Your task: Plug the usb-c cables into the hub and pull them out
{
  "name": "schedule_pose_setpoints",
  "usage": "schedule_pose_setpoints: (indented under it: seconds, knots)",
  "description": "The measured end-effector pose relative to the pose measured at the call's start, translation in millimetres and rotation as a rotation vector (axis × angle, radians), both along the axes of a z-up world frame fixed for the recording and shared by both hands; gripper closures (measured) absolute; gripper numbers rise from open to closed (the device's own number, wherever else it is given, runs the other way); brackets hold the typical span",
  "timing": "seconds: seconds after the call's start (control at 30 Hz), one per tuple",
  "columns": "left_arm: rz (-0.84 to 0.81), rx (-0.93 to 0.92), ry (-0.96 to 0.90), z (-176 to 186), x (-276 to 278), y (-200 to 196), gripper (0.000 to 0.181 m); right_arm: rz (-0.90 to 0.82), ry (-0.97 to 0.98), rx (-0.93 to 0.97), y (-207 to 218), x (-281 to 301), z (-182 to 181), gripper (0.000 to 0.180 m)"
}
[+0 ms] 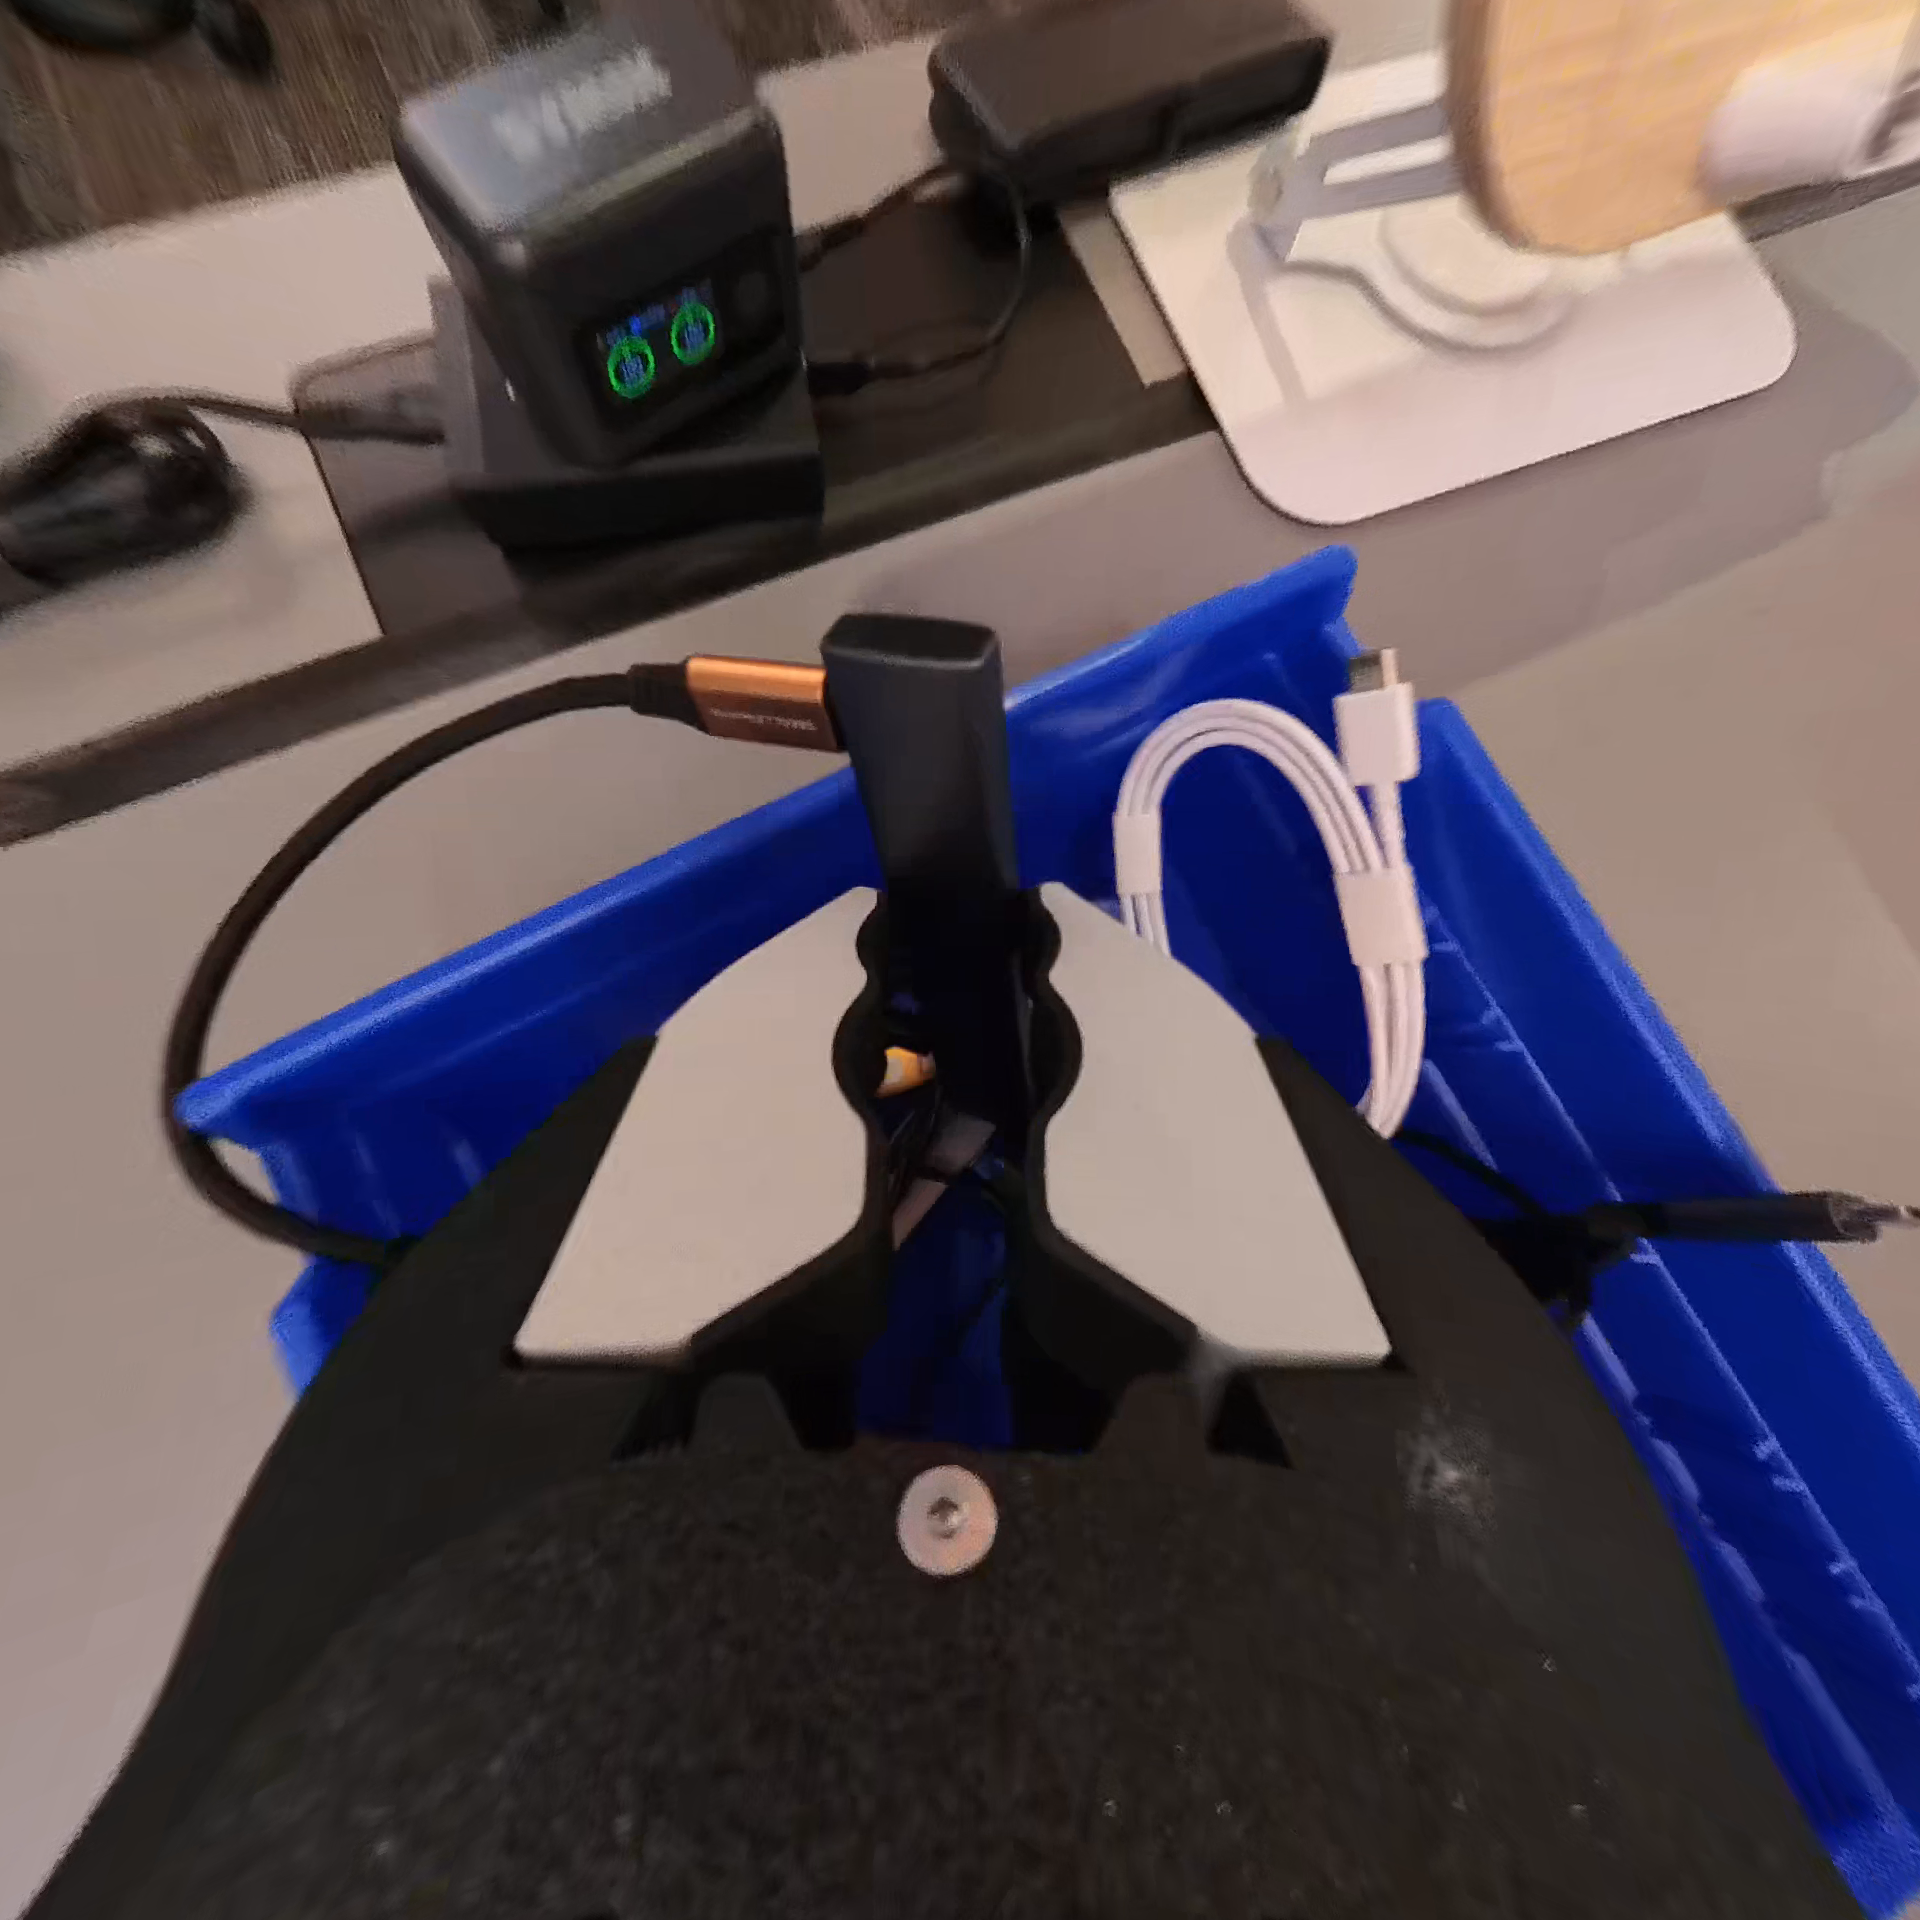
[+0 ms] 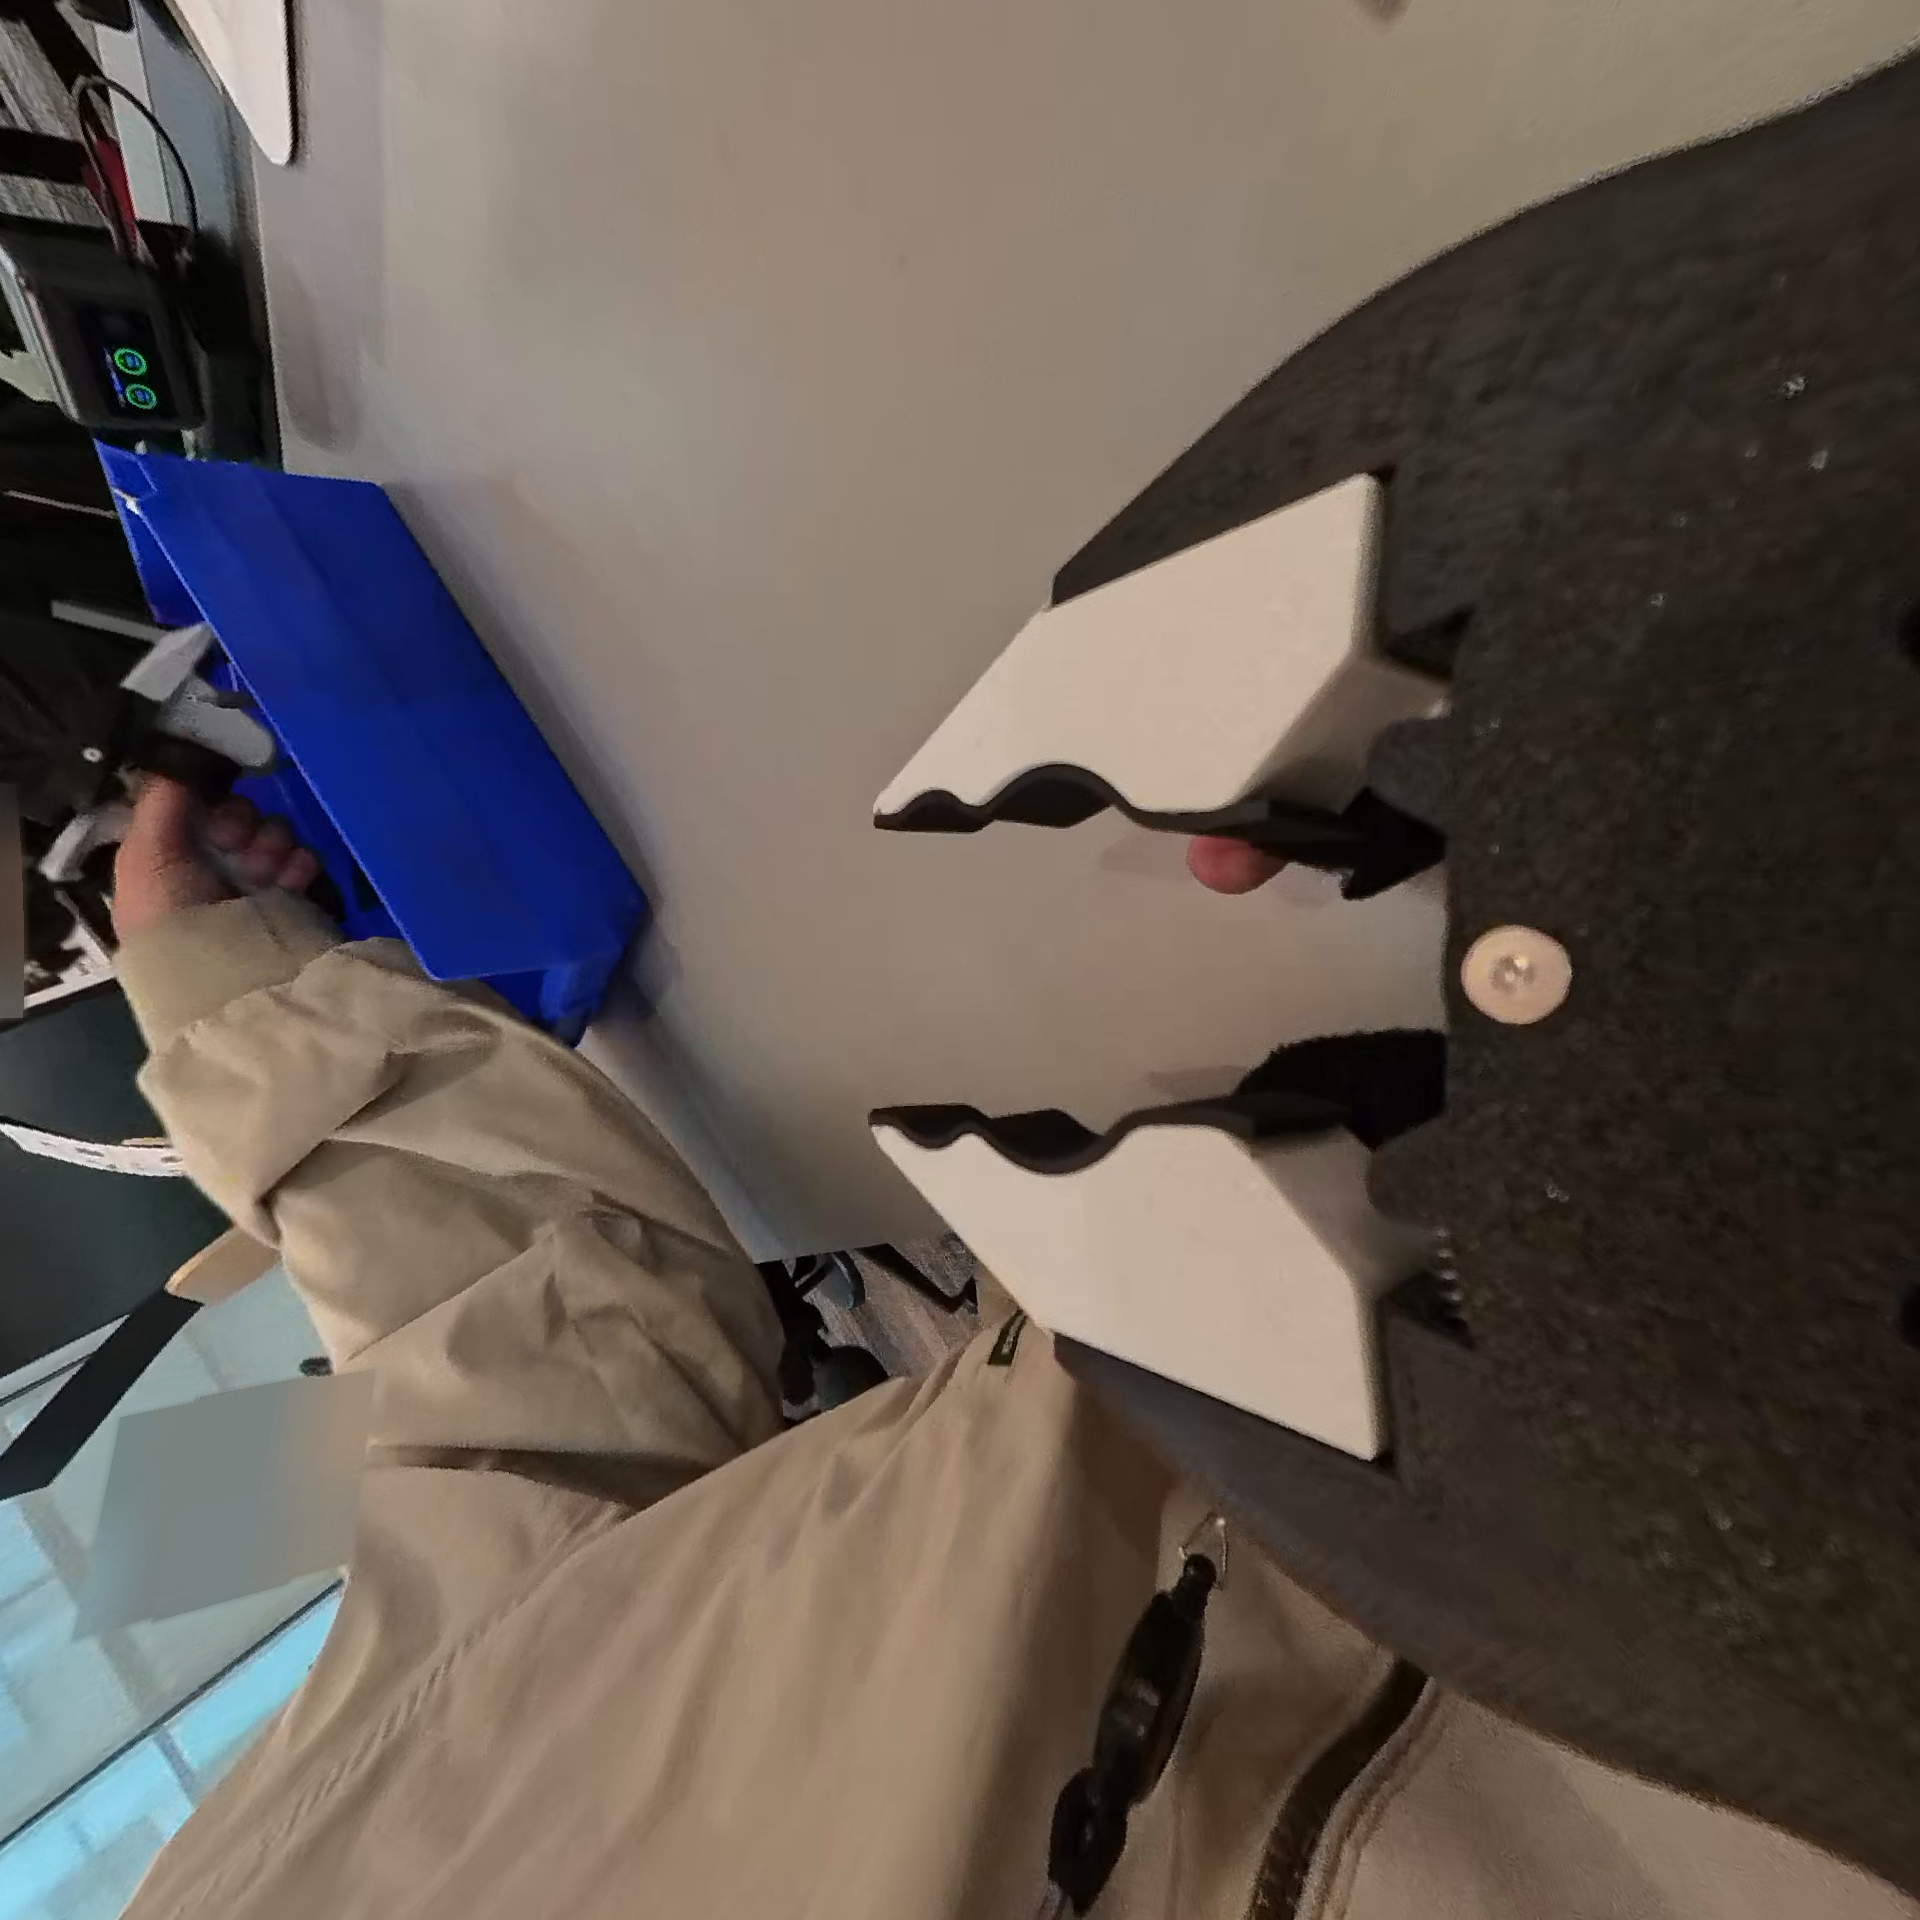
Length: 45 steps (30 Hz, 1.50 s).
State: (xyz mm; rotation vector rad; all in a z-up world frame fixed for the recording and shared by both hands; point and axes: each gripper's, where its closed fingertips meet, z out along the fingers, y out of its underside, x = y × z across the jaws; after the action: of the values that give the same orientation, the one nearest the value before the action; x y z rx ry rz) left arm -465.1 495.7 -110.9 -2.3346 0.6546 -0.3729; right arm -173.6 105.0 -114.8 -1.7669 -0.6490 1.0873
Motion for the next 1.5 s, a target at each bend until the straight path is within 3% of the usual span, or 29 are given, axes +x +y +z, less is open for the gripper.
schedule_pose_setpoints:
  seconds: [0.13,0.43,0.53,0.6,0.67,0.77,0.87,1.0,1.07,1.23,1.37,1.5]
  knots:
    - [-0.093,0.238,-0.02,61.7,12.5,-21.1,0.158,-0.02,-0.006,-0.002,-1.1,3.7,-2.5,0.127]
    - [-0.477,0.825,-0.183,291.7,90.7,-138.6,0.159,-0.03,0.054,-0.009,0.8,-3.3,6.5,0.128]
    - [-0.653,0.92,-0.245,337.1,126.7,-182.5,0.159,-0.026,0.072,0.005,0.7,-6.8,13.4,0.128]
    - [-0.791,0.947,-0.3,348.8,153.8,-210.7,0.158,-0.037,0.084,0.015,2.2,-6.5,19.2,0.128]
    - [-0.912,0.935,-0.338,341.8,179.3,-232.8,0.159,-0.053,0.095,0.011,5.0,-4.4,26.0,0.127]
    - [-1.053,0.851,-0.401,303.9,214.8,-259.3,0.159,-0.089,0.151,0.0,15.6,4.2,50.7,0.123]
    - [-1.124,0.757,-0.437,252.5,243.6,-278.4,0.159,-0.115,0.235,0.046,30.3,15.5,93.5,0.123]
    - [-1.161,0.658,-0.564,207.2,269.2,-303.6,0.159,-0.173,0.164,0.144,61.1,19.0,122.0,0.121]
    - [-1.188,0.636,-0.628,196.1,276.0,-317.3,0.159,-0.094,0.206,0.104,64.7,4.7,125.0,0.122]
    - [-1.255,0.588,-0.806,186.7,283.2,-342.0,0.159,0.231,0.601,-0.086,49.7,-22.8,136.6,0.121]
    - [-1.274,0.535,-0.885,176.9,284.8,-351.2,0.159,0.302,0.813,-0.093,41.9,-17.9,144.5,0.143]
    - [-1.213,0.429,-0.854,157.2,283.1,-343.5,0.161,0.252,0.787,-0.006,42.0,-10.9,137.8,0.167]
